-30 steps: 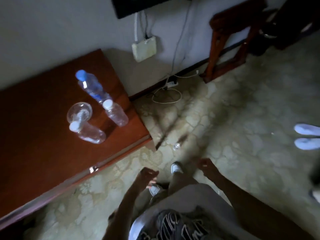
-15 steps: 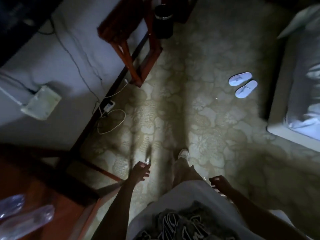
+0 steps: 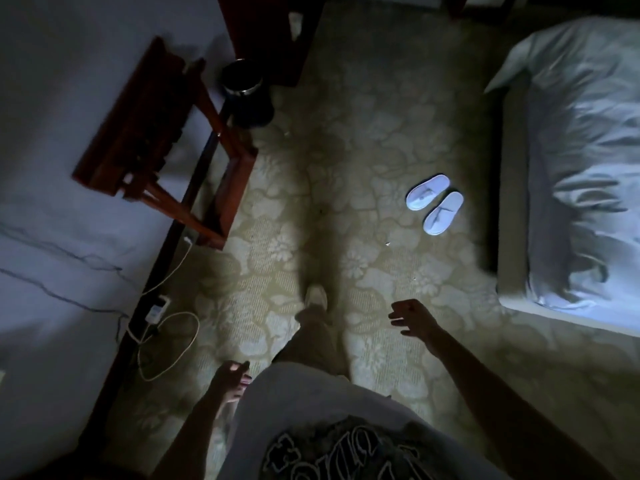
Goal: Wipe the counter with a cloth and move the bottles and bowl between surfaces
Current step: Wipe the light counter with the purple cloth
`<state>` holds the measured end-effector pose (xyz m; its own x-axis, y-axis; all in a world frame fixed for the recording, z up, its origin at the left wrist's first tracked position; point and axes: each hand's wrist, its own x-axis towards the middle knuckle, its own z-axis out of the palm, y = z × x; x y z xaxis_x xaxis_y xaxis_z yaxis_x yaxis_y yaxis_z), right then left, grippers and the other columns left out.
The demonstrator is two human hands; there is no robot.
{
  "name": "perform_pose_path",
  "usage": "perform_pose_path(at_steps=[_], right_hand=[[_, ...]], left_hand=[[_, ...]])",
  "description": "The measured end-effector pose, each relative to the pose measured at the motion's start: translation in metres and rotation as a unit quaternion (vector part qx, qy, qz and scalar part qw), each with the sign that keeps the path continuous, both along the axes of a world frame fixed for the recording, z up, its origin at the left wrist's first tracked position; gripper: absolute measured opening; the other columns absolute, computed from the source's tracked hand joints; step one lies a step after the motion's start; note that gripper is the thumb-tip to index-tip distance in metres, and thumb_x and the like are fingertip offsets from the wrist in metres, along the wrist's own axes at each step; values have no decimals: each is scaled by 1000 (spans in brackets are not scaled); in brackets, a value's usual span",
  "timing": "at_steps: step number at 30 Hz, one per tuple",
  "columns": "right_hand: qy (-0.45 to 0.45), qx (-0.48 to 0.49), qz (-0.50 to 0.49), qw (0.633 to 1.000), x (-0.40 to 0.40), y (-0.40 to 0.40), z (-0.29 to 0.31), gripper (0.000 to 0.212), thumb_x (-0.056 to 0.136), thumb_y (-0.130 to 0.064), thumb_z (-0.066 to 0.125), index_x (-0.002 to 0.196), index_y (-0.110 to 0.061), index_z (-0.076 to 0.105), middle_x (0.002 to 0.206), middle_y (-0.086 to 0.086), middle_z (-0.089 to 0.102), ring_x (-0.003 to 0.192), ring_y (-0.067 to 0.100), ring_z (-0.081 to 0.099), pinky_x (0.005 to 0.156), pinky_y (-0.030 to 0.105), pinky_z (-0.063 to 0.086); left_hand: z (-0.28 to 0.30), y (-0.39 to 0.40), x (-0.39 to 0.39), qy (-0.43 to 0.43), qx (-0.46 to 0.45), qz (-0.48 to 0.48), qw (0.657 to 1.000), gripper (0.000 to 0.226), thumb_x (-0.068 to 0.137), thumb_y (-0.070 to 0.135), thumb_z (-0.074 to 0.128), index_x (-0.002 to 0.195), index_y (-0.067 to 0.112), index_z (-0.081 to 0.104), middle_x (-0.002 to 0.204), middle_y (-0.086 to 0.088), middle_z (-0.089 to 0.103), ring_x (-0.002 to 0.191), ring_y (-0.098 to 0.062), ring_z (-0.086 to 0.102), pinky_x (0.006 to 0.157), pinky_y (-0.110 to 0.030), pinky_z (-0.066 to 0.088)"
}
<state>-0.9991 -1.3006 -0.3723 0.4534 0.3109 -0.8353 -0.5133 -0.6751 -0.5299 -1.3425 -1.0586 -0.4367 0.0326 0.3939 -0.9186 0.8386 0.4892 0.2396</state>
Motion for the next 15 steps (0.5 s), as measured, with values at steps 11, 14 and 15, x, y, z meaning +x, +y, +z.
perform_pose_path(at_steps=[11,14,15], right_hand=[[84,-156,-146,973,151,33,-33,19,96,-22,56,95,-4,50,70,9,61,64,22,56,69,34,44],[76,-159,-164,971,207,66,-41,21,97,-23,54,97,-2,52,73,9,61,65,22,57,67,34,45],[76,-156,-176,969,228,82,-42,21,98,-25,54,95,-4,52,78,10,63,70,24,60,72,36,46]], left_hand=[[47,231,398,-125,45,-189,973,19,100,31,57,100,11,57,94,-10,69,82,-22,65,65,-29,49],[68,282,498,-179,63,-217,958,25,100,31,56,108,7,59,98,-10,70,84,-21,66,68,-30,50],[69,296,526,-186,61,-218,956,25,100,31,56,108,7,59,98,-10,70,83,-20,67,68,-30,49]])
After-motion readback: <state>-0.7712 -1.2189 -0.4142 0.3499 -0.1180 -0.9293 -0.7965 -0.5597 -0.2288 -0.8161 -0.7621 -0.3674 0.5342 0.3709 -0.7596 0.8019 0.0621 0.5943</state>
